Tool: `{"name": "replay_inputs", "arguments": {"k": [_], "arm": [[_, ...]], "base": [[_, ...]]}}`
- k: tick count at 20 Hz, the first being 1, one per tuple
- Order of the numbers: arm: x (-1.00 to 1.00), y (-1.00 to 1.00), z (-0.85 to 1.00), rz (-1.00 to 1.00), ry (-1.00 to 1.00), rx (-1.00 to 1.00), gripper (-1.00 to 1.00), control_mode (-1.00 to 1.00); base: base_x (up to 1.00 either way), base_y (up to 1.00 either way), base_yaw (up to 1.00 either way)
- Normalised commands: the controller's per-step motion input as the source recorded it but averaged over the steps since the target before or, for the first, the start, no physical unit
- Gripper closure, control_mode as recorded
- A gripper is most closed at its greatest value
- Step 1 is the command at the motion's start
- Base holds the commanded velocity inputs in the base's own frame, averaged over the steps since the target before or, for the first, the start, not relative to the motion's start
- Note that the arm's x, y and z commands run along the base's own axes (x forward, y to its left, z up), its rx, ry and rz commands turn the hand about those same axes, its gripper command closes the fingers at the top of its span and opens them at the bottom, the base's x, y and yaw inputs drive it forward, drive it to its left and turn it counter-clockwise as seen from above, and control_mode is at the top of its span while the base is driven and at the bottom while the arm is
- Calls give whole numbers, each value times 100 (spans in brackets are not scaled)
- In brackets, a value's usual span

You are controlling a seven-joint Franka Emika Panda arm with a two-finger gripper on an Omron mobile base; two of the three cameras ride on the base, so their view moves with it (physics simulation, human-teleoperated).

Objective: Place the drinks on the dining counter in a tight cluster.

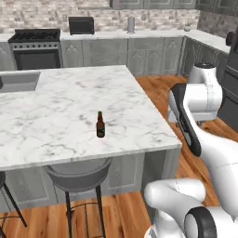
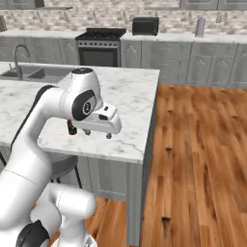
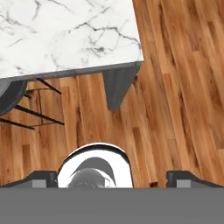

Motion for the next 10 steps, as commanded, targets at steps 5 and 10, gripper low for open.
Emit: {"name": "replay_inputs", "arguments": {"k": [5,10], "arm": [[0,0,0,0,0,0,-100,100],[0,0,0,0,0,0,-100,100]], "base": [[-49,-57,-52],[-1,-17,-88]]}}
